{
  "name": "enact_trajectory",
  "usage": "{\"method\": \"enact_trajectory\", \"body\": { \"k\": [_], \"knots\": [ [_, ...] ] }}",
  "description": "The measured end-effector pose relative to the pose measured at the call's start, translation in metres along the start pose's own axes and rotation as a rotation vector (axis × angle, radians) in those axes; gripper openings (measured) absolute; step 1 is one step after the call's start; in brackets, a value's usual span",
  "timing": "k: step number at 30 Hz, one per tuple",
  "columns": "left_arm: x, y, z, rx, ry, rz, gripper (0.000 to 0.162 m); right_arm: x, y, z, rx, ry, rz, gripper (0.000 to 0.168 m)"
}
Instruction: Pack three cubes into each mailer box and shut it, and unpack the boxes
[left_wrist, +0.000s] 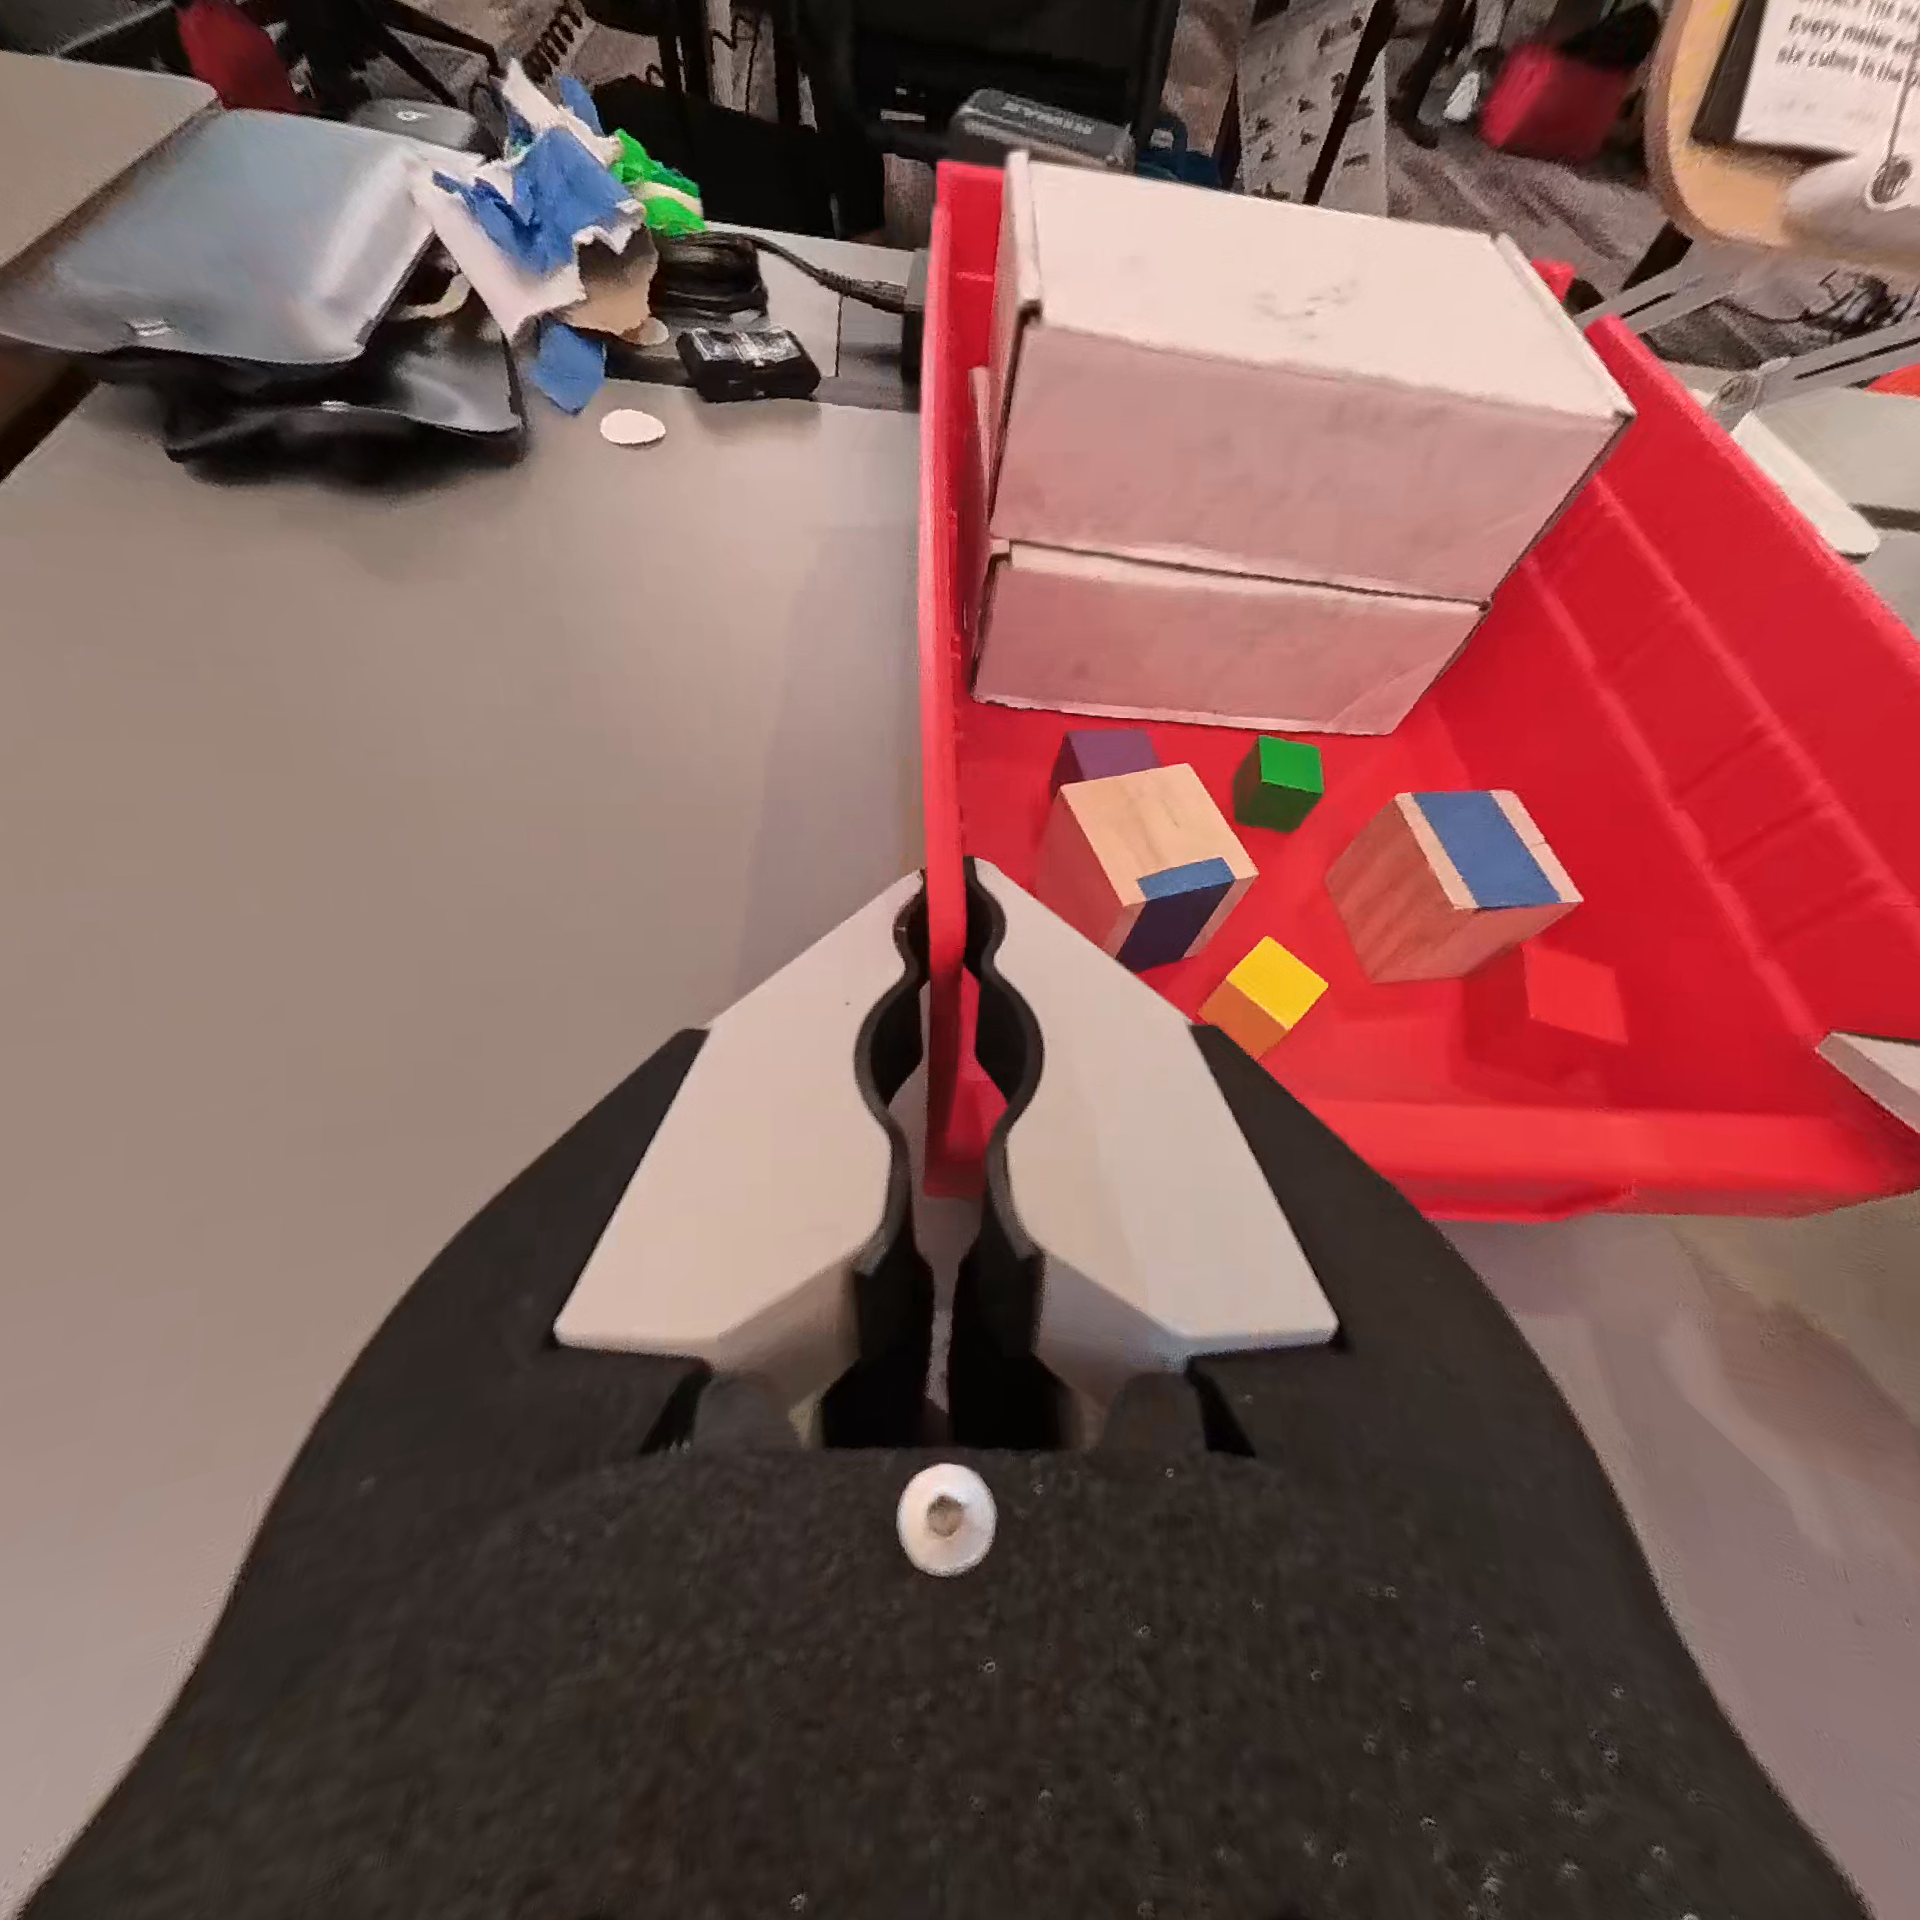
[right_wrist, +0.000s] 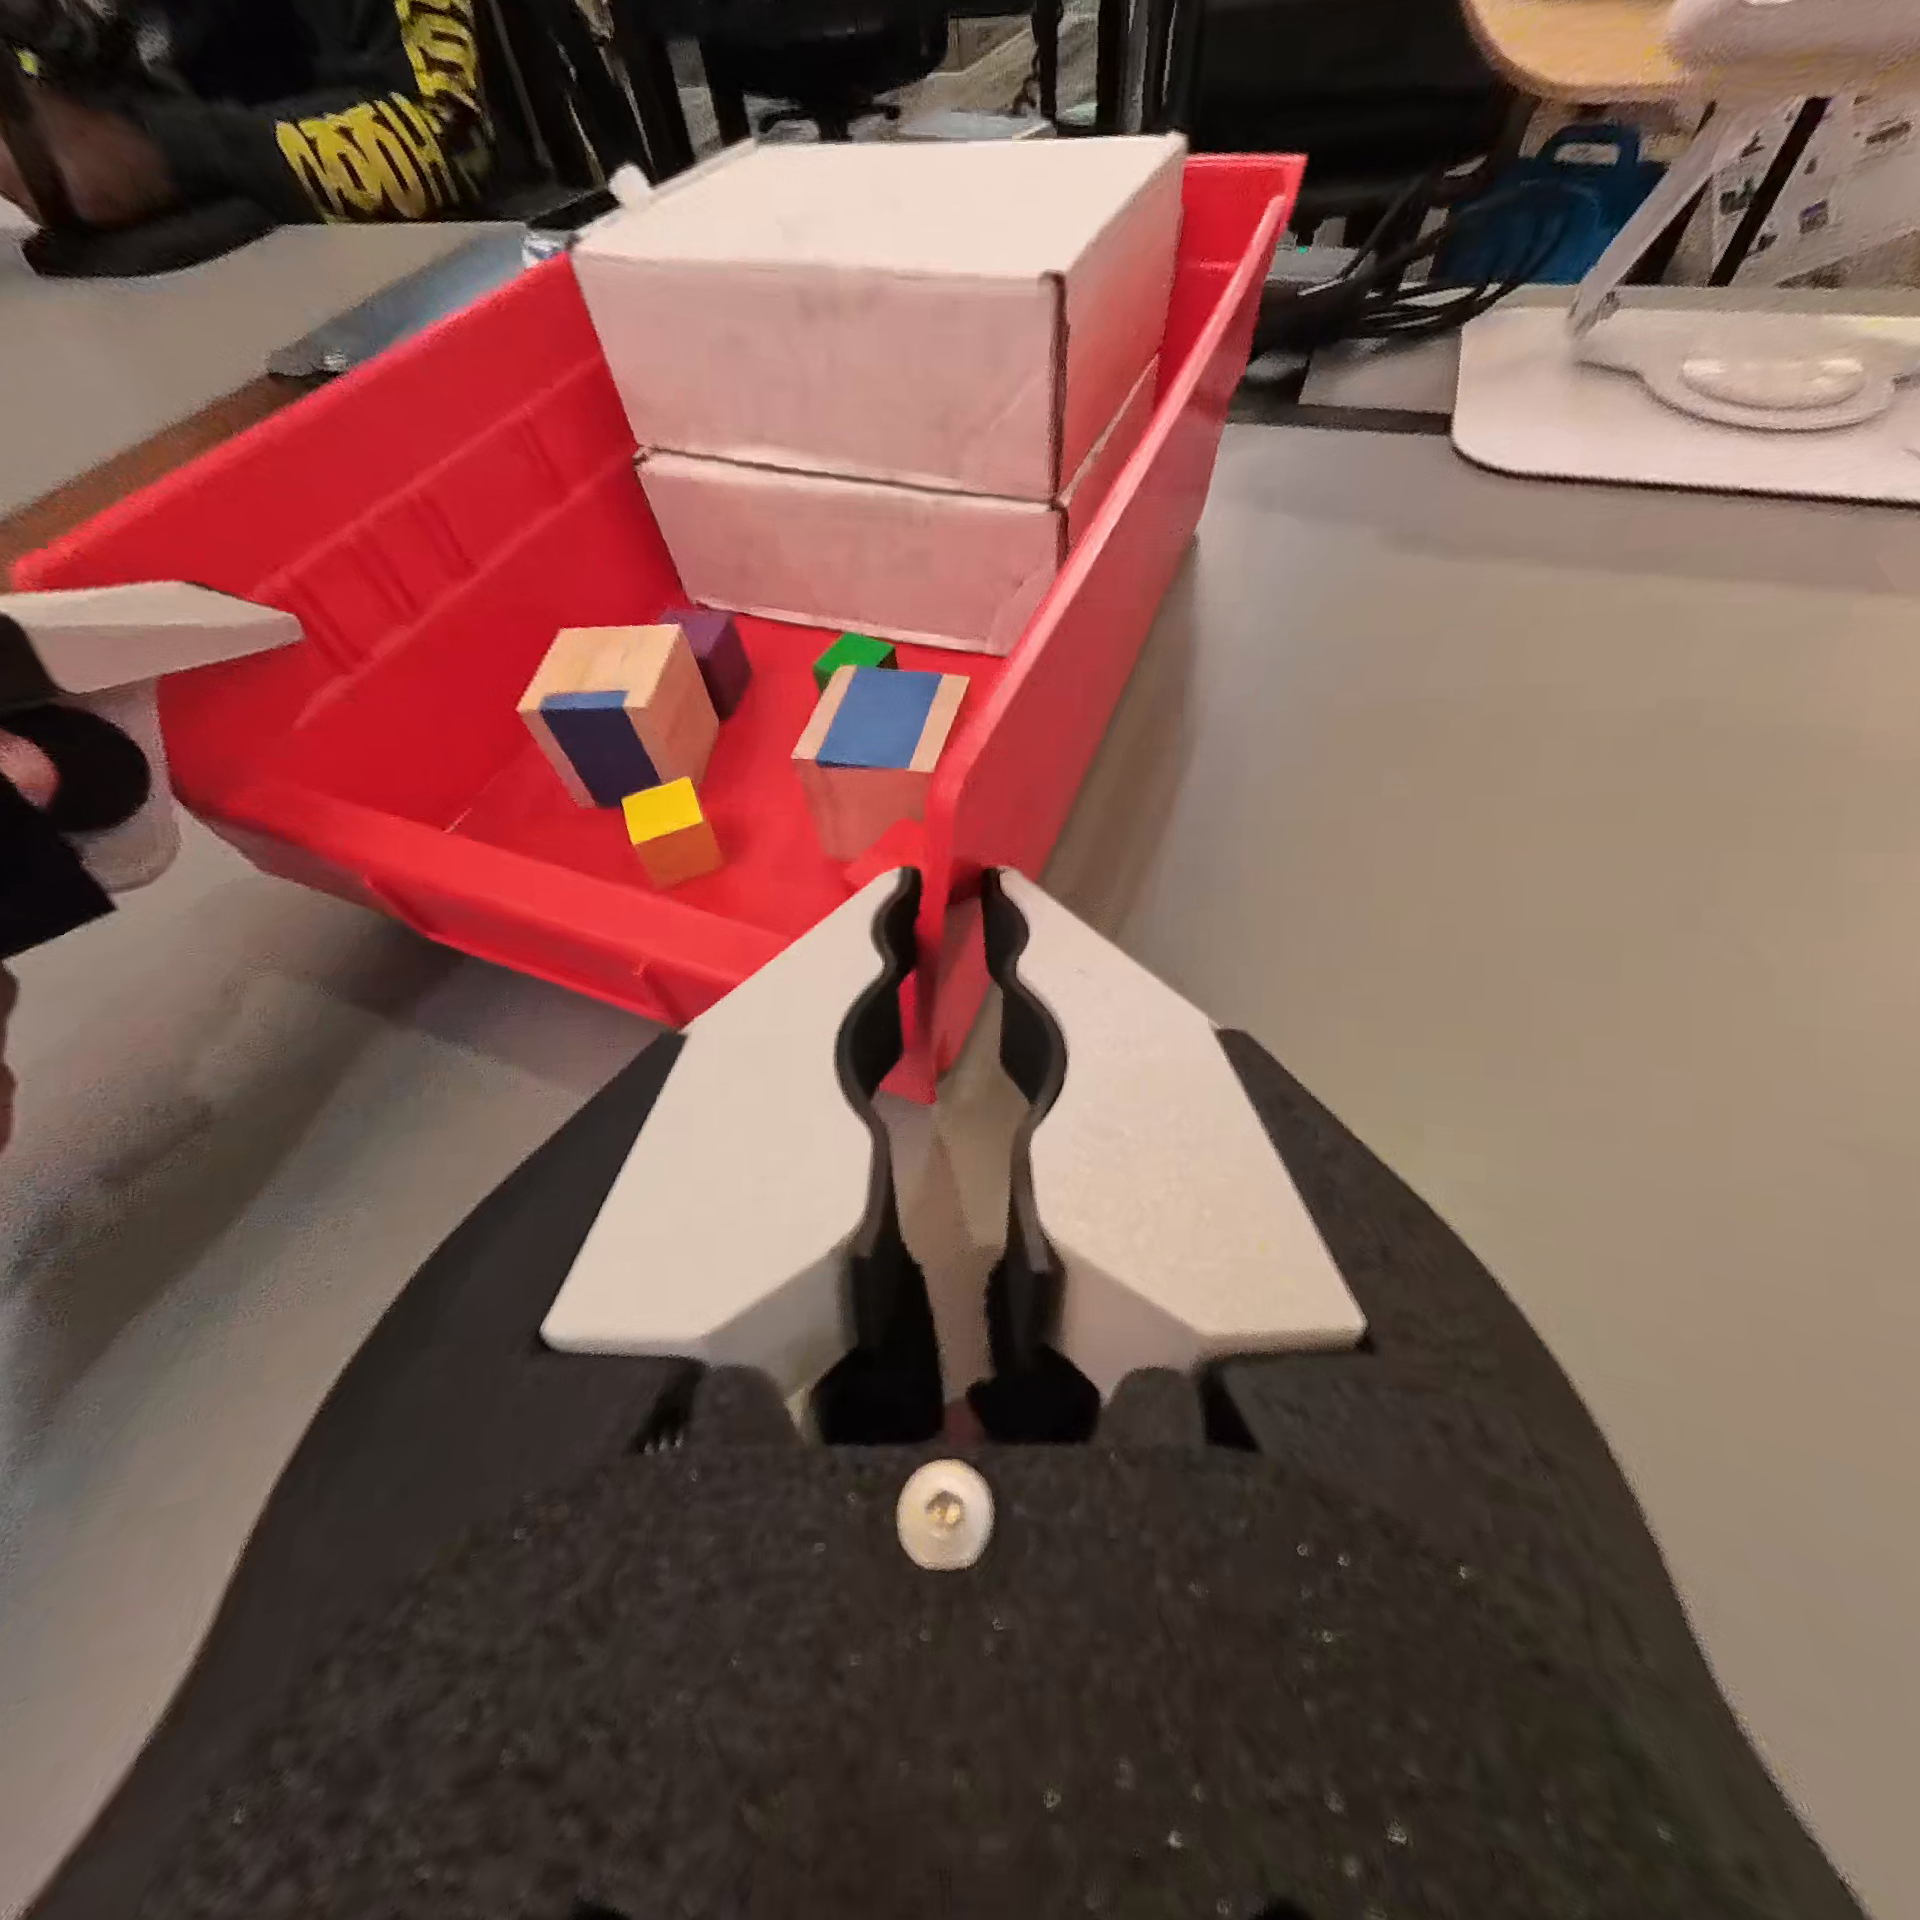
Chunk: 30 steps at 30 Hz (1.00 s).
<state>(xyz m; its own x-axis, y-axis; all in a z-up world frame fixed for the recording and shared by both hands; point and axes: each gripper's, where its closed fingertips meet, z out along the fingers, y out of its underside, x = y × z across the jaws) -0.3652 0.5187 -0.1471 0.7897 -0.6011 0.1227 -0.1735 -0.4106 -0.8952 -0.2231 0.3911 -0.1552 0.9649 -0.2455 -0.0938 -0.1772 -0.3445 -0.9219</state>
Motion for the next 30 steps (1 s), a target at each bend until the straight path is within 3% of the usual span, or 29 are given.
{"method": "enact_trajectory", "body": {
  "k": [4,7,8,10,13,17,19,22,25,28,30],
  "knots": [
    [0.002,0.003,-0.004,-0.031,-0.057,0.038,0.000,0.001,0.002,0.000,-0.101,-0.107,0.011,0.014],
    [0.004,0.011,-0.004,-0.081,-0.088,0.075,0.001,0.001,0.008,-0.013,-0.243,-0.313,0.025,0.016],
    [0.003,0.015,-0.002,-0.104,-0.104,0.099,0.002,0.004,0.010,-0.022,-0.293,-0.386,0.039,0.026],
    [0.002,0.017,-0.001,-0.103,-0.129,0.125,0.005,0.006,0.007,-0.048,-0.326,-0.566,0.054,0.028],
    [0.003,0.015,-0.011,-0.117,-0.135,0.110,0.022,0.040,0.003,-0.088,-0.298,-0.642,-0.037,0.033],
    [0.012,0.002,-0.044,-0.096,-0.165,0.036,0.033,0.112,-0.012,-0.144,-0.163,-0.614,-0.149,0.049],
    [0.037,-0.010,-0.061,-0.027,-0.107,-0.045,0.034,0.156,-0.012,-0.168,-0.122,-0.571,-0.128,0.053],
    [0.102,0.005,-0.080,-0.011,0.118,-0.125,0.040,0.240,0.004,-0.198,-0.133,-0.400,-0.009,0.051],
    [0.149,0.033,-0.090,-0.094,0.260,-0.150,0.051,0.329,0.014,-0.225,-0.027,-0.192,0.062,0.047],
    [0.162,0.031,-0.090,-0.069,0.270,-0.075,0.050,0.412,0.012,-0.244,0.040,0.086,0.088,0.047],
    [0.160,0.037,-0.083,-0.075,0.234,0.025,0.049,0.442,0.006,-0.252,0.086,0.171,0.140,0.047]
  ]
}}
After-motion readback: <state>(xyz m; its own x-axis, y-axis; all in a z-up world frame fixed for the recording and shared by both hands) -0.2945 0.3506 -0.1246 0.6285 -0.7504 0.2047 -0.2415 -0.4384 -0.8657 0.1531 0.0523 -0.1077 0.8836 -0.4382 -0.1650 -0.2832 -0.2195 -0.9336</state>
